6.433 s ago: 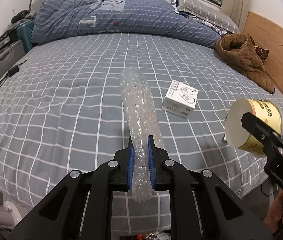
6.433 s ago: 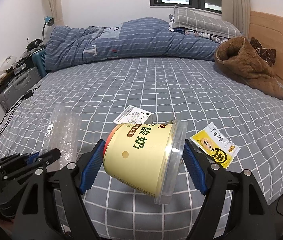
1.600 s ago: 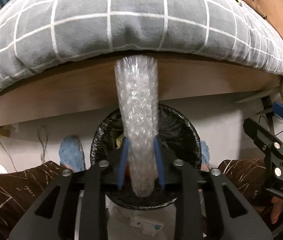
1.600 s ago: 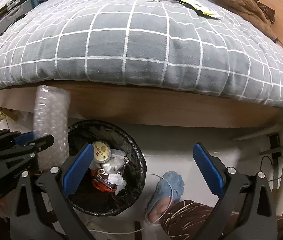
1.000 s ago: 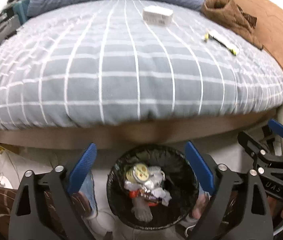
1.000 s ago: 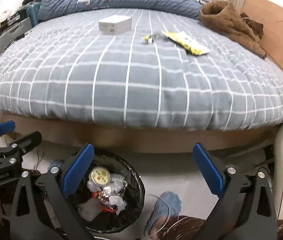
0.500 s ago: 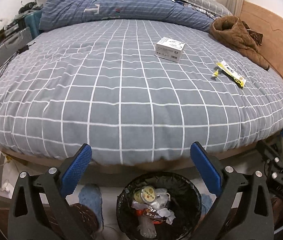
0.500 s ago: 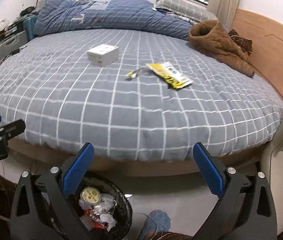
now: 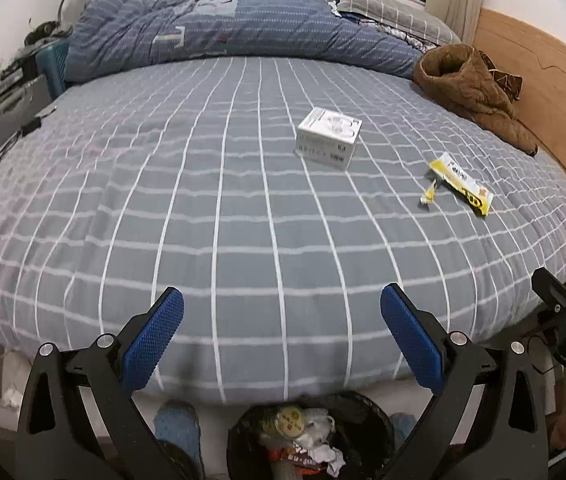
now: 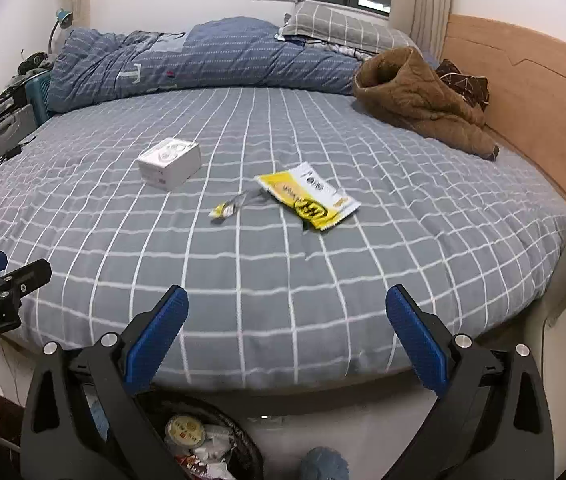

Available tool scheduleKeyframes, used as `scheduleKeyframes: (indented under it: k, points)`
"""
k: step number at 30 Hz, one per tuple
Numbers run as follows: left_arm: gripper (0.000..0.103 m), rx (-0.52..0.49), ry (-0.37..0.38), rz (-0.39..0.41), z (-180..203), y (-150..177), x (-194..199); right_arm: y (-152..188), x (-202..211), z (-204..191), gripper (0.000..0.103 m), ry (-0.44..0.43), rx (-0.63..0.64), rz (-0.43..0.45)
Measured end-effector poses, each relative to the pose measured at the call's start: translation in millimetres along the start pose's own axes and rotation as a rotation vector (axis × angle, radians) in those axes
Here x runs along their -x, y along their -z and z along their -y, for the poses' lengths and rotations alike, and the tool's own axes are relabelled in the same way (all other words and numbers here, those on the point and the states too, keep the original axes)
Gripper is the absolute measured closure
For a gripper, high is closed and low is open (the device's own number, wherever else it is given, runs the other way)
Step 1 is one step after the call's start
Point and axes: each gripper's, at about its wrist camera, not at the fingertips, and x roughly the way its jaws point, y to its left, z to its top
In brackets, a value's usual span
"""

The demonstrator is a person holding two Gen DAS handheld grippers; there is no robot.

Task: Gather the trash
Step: 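Move both open tools back over the bed toward the box and wrapper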

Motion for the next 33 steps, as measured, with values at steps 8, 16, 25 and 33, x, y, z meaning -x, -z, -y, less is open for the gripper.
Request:
scheduleKeyframes:
  k: [8, 16, 25, 33]
  points:
    - [0.006, -0.009, 0.0, 0.011, 2.9, -24.0, -14.9, -20.2, -18.6, 5.9, 0.008, 0.012, -0.009, 0.01]
    - [0.006, -0.027, -0.003, 0.024, 9.8, -57.2, -40.7, -45.7, -47.6, 15.5, 0.008, 0.007, -0.036, 0.007]
    - [0.007, -0.041, -0.003, 0.0, 17.7, -88.1, -83.9, -70.4, -85.2, 35.3, 0.008, 0.024, -0.07, -0.02]
    - [0.007, -0.06, 0.007, -0.013, 36.3, -109.0, -119.1, -86.1, -116.7, 41.5, 0.008, 0.021, -0.085, -0.06]
